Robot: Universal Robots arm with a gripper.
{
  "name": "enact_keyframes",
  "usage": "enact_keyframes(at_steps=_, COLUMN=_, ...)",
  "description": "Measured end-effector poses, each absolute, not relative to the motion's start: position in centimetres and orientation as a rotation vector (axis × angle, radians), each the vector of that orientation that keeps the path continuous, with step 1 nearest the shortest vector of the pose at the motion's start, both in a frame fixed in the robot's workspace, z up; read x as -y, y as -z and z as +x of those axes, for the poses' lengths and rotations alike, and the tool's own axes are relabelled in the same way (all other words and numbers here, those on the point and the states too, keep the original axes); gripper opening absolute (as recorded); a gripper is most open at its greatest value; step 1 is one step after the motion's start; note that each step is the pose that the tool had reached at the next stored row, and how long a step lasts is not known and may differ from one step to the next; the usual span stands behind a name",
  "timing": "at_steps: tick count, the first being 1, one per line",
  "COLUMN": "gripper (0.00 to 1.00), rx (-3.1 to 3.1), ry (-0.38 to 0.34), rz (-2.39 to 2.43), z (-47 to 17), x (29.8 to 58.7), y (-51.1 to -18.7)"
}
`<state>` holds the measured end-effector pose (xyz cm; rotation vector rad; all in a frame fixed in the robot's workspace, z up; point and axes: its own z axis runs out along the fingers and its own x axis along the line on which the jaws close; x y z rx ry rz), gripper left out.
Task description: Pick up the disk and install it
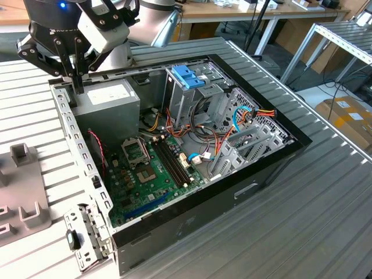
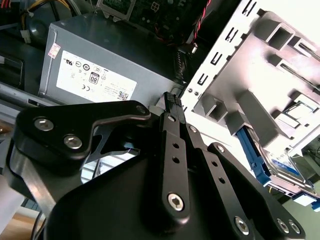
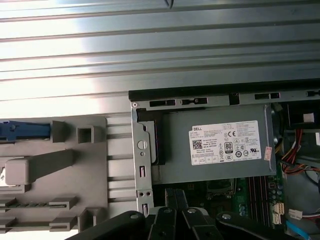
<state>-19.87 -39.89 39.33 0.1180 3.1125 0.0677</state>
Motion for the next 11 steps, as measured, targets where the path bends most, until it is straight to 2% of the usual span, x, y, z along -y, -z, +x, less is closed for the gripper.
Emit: enact_keyframes(at_steps=11, gripper=0.11, rx=-3.112, ry=-0.068, rz=0.118, z=-20.21, x=39.89, y=-39.33)
